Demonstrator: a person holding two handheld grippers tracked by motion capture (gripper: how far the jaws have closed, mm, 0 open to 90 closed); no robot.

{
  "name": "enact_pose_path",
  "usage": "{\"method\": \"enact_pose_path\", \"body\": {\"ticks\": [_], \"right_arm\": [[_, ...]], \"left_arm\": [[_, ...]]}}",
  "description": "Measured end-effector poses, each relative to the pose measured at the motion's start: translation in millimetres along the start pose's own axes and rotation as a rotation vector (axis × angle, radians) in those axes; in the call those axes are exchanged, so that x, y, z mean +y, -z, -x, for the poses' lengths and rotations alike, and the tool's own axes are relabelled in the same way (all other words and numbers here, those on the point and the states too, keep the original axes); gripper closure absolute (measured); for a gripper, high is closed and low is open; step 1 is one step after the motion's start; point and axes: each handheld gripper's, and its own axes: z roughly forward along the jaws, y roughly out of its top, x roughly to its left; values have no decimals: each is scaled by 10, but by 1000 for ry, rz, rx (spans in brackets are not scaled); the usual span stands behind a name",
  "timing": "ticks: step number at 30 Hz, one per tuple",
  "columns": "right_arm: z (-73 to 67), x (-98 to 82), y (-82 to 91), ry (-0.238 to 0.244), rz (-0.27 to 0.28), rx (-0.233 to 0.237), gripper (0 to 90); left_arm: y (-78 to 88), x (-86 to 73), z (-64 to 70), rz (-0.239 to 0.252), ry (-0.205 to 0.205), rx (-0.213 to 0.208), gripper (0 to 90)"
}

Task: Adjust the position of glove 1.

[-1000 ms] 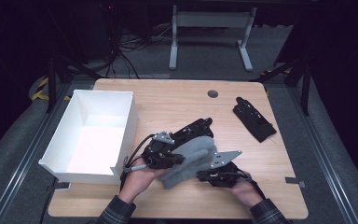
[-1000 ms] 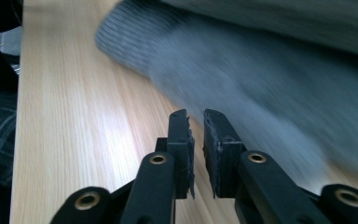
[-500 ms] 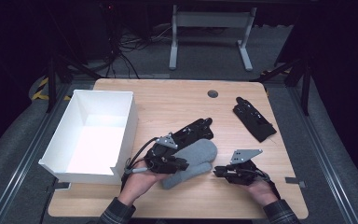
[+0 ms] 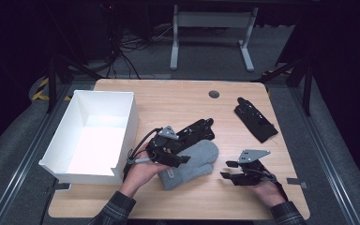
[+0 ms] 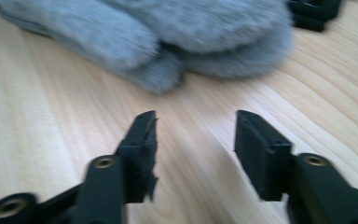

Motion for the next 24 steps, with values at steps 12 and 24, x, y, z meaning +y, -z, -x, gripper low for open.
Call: {"method": "enact_pose_path", "body": {"ticks": [12,24], "right_arm": [[204,-199,107,-38,-3,-102,287],[206,-218,80,-26,-9,-112,258]], "left_arm": [[-269,29,-144,-49,-60,28,170],[-464,-32,-142,-126,-59,31,161]]}}
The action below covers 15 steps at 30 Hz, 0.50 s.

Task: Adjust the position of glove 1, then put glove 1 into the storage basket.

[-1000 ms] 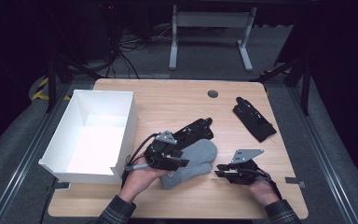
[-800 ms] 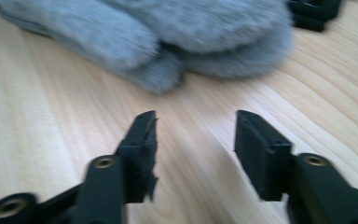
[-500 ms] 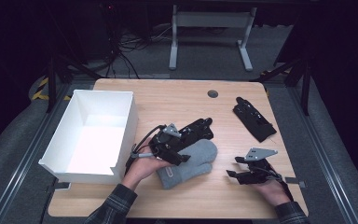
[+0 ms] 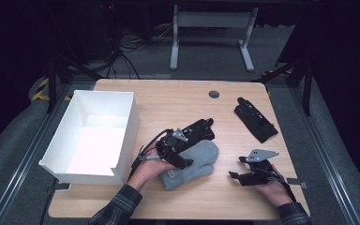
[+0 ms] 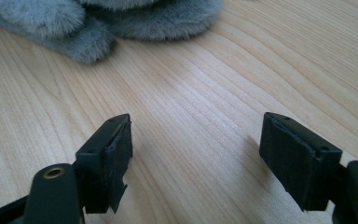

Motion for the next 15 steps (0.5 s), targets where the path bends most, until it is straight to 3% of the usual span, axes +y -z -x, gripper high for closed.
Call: {"method": "enact_pose_path", "body": {"ticks": [15], "right_arm": [[0,-5,-2,2,4,2,254]], "left_arm": [[-123,-75,64,-35,47,-101,242]]}}
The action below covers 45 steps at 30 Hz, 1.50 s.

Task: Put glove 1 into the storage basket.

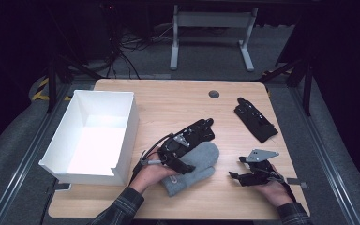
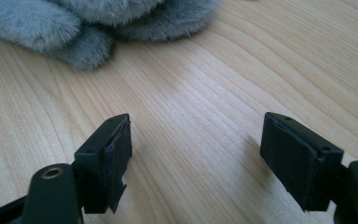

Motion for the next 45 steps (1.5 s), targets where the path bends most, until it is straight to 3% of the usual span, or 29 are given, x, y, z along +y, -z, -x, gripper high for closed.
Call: {"method": "enact_pose_path", "body": {"ticks": [4,13,17,25,45], "right_arm": [[0,0,-3,0,1,-1,252],[-3,-2,-6,0,5,-2,249],[-3,-5,-6,2,7,-1,249],[0,-34,-14,4,32,-6,227],[4,-30,-21,-7,22,-10,179]], "left_arm": [[-21,-10,-35,-15,24,-52,309],[-46,3,-48,-33,33,-124,535],[-52,34,-53,-65,28,-164,621],[-11,56,8,-52,19,-139,740],[393,191,128,64,8,-89,750]]}}
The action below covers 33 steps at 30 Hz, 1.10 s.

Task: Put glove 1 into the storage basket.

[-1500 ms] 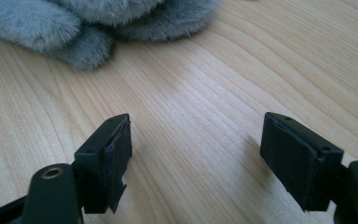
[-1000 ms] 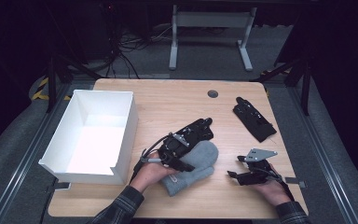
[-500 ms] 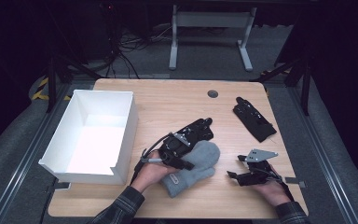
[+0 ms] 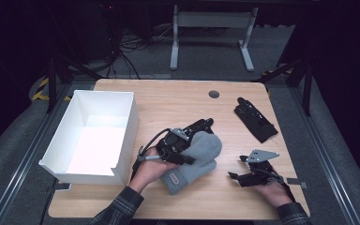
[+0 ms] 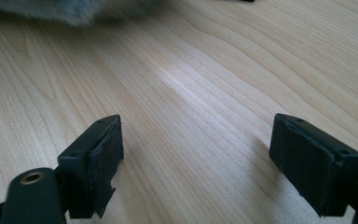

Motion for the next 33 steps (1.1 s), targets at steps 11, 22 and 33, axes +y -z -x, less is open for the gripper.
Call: {"method": "enact_pose_path", "body": {"ticks": [11,22,33], "right_arm": [[3,1,-4,-4,-2,-5,165],[3,1,-4,-5,-3,-5,162],[4,2,-5,-9,-4,-8,159]], "left_arm": [[381,200,107,52,-12,51,750],[768,359,112,90,1,105,749],[1222,432,96,129,14,166,750]]}}
